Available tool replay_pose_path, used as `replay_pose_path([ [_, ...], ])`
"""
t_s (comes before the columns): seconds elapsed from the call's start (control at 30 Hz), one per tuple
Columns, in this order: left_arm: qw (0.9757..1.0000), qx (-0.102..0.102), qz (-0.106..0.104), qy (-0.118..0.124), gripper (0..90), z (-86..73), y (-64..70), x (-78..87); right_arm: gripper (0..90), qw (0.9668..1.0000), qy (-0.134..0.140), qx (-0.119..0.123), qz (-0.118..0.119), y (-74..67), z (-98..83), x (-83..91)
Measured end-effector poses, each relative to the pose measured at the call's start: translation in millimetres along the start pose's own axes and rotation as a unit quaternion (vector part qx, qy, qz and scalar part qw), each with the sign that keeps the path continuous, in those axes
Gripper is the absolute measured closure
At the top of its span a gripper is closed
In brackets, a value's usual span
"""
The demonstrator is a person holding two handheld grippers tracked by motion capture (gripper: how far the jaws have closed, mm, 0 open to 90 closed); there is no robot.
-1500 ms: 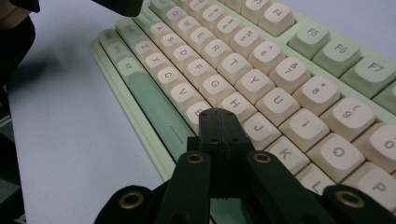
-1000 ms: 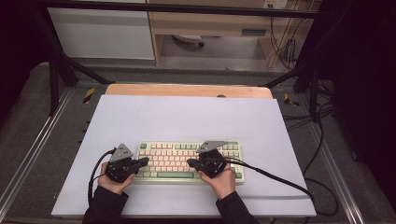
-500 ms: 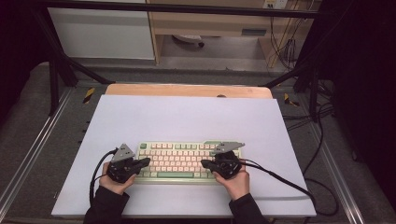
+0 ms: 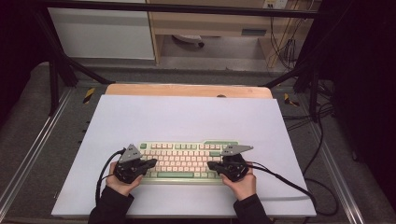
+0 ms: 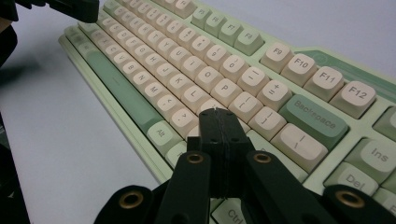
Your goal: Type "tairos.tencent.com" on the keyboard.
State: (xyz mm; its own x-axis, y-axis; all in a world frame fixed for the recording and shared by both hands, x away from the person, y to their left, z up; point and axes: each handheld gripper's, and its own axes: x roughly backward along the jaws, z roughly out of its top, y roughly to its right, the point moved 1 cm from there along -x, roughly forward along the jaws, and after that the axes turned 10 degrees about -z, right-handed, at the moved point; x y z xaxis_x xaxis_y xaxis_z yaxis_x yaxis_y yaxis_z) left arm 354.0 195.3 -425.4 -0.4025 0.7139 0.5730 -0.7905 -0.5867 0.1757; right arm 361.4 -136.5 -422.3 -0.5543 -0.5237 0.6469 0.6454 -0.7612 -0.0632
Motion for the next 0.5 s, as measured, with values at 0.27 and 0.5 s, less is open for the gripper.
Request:
replay_pose_path([
  [0.27, 0.9999, -0.007, -0.007, -0.007, 90.0, 3.1, 5.6, -8.7, 90.0, 1.0000, -0.002, 0.002, 0.000, 0.7, -1.3, -0.7],
  [0.5, 0.9997, -0.011, -0.012, -0.016, 90.0, 3.2, 9.4, -16.3, 90.0, 1.0000, -0.003, 0.002, 0.002, 0.5, -1.9, -2.2],
])
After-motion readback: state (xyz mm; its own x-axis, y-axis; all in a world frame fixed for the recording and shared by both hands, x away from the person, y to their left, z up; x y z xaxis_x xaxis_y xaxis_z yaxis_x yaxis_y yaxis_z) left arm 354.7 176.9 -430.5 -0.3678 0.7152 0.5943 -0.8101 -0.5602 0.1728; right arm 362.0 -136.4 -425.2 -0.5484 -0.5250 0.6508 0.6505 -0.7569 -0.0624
